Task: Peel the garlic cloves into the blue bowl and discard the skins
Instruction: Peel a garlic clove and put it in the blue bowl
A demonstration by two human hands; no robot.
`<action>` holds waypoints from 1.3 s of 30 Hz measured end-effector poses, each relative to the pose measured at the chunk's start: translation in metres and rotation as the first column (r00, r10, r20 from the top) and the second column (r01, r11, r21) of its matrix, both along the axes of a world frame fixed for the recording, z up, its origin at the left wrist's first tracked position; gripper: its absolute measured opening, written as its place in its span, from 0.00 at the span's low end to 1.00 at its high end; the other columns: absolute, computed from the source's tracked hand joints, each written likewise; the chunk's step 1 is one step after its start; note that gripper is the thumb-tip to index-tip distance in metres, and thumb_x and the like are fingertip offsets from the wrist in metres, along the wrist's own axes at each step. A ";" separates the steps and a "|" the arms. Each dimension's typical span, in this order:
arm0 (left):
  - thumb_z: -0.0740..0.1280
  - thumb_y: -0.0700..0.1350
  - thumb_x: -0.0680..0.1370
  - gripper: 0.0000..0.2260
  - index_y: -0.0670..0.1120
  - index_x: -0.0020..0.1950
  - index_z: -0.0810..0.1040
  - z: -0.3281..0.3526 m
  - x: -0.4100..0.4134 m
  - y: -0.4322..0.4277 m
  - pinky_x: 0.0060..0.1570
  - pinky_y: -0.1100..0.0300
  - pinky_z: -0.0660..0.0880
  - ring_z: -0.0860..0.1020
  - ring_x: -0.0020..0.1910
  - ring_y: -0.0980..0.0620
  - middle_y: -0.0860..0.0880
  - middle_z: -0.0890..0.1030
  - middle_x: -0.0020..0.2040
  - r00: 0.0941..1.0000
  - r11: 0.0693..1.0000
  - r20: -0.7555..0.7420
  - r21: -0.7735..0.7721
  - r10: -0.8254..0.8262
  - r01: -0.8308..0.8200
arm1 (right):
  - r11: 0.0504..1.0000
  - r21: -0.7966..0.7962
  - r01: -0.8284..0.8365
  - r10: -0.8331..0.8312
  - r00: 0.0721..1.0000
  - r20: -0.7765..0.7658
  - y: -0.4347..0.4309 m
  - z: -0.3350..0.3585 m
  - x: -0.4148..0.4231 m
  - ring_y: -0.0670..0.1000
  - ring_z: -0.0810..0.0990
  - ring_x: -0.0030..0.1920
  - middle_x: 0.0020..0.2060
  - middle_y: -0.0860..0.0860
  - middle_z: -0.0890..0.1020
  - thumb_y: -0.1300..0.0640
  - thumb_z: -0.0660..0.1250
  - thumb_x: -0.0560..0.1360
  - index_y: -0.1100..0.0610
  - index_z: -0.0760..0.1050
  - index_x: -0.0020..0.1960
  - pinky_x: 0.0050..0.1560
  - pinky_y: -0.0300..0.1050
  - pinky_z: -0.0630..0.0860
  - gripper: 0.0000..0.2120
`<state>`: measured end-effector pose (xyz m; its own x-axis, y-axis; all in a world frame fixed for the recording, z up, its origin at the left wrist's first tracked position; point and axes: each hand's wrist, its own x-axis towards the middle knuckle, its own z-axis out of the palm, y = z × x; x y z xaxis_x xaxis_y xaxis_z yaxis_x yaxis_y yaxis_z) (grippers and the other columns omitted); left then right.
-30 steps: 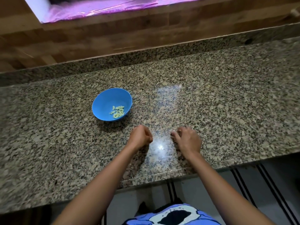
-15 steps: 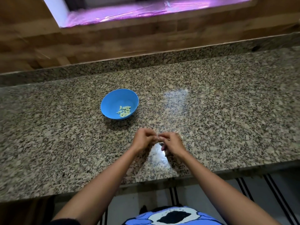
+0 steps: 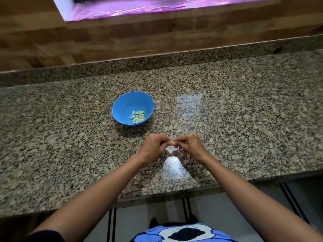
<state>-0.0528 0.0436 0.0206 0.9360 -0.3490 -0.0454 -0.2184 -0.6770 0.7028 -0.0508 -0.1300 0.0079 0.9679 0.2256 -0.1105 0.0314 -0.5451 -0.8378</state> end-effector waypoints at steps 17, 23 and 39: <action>0.66 0.39 0.77 0.08 0.44 0.53 0.83 -0.011 -0.002 0.015 0.41 0.68 0.76 0.79 0.40 0.55 0.48 0.84 0.45 0.998 0.997 -0.046 -0.047 0.052 -0.055 | 0.922 0.381 0.066 0.081 0.930 -0.359 0.014 -0.003 -0.013 0.45 0.72 0.25 0.28 0.52 0.78 0.59 0.67 0.75 0.60 0.78 0.36 0.26 0.34 0.67 0.10; 0.69 0.41 0.76 0.10 0.47 0.57 0.81 -0.021 -0.017 0.003 0.49 0.67 0.77 0.80 0.46 0.62 0.52 0.83 0.53 0.960 0.953 -0.223 -0.209 0.171 -0.218 | 0.955 -0.273 -0.120 0.088 0.988 -0.127 0.009 -0.020 -0.020 0.50 0.77 0.30 0.36 0.56 0.83 0.53 0.62 0.78 0.59 0.79 0.44 0.37 0.42 0.78 0.11; 0.71 0.42 0.74 0.06 0.48 0.50 0.83 -0.025 -0.019 -0.021 0.43 0.63 0.79 0.81 0.44 0.56 0.53 0.83 0.44 0.975 0.922 -0.085 -0.320 0.204 -0.221 | 0.869 0.367 0.333 -0.243 0.932 -0.269 0.004 -0.005 -0.034 0.50 0.79 0.28 0.34 0.55 0.84 0.61 0.70 0.72 0.60 0.82 0.45 0.26 0.37 0.75 0.03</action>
<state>-0.0718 0.0226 -0.0043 0.9893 -0.1455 -0.0107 -0.0544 -0.4363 0.8982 -0.0847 -0.1264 0.0027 0.9611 0.0082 -0.2759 -0.2730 -0.1196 -0.9546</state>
